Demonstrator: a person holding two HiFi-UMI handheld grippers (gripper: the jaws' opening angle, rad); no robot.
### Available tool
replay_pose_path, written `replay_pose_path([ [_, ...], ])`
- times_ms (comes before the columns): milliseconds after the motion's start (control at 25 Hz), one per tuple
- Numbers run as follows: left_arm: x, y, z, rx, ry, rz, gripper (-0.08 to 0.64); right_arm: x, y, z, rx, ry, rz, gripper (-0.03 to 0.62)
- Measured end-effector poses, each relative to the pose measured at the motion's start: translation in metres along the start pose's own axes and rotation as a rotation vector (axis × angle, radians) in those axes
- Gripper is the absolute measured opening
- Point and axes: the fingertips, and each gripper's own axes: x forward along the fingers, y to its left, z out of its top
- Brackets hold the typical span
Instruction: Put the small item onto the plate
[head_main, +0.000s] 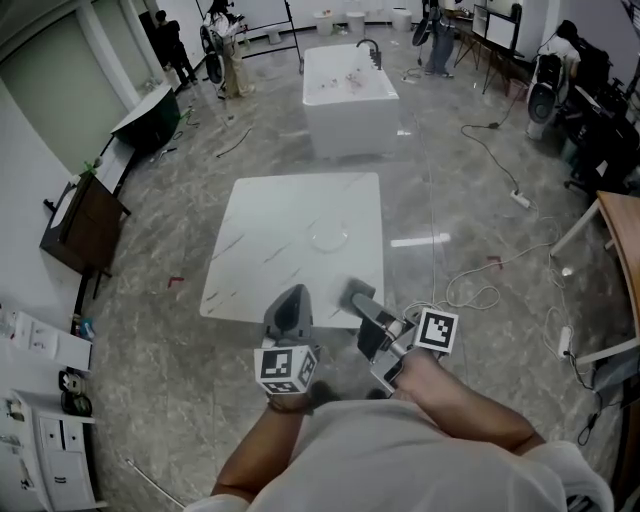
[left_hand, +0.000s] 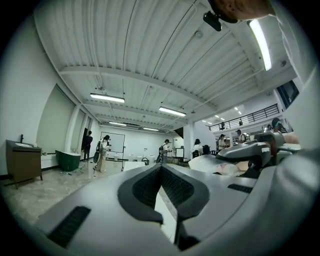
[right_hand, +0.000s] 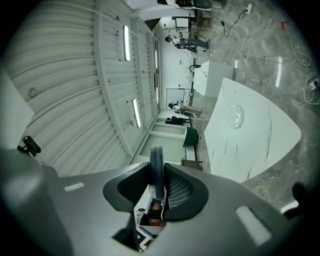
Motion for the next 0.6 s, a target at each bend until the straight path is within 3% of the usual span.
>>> replay_pose_path([
  [240, 0.053, 0.022, -0.004, -0.01, -0.006, 0.006, 0.006, 0.035, -0.018, 0.037, -0.008, 0.005, -0.009, 0.094],
  [600, 0.165, 0.084, -0.024, -0.041, 0.024, -0.052, 0.006, 0.12, -0.072, 0.102, 0.01, -0.048, -0.069, 0.093],
])
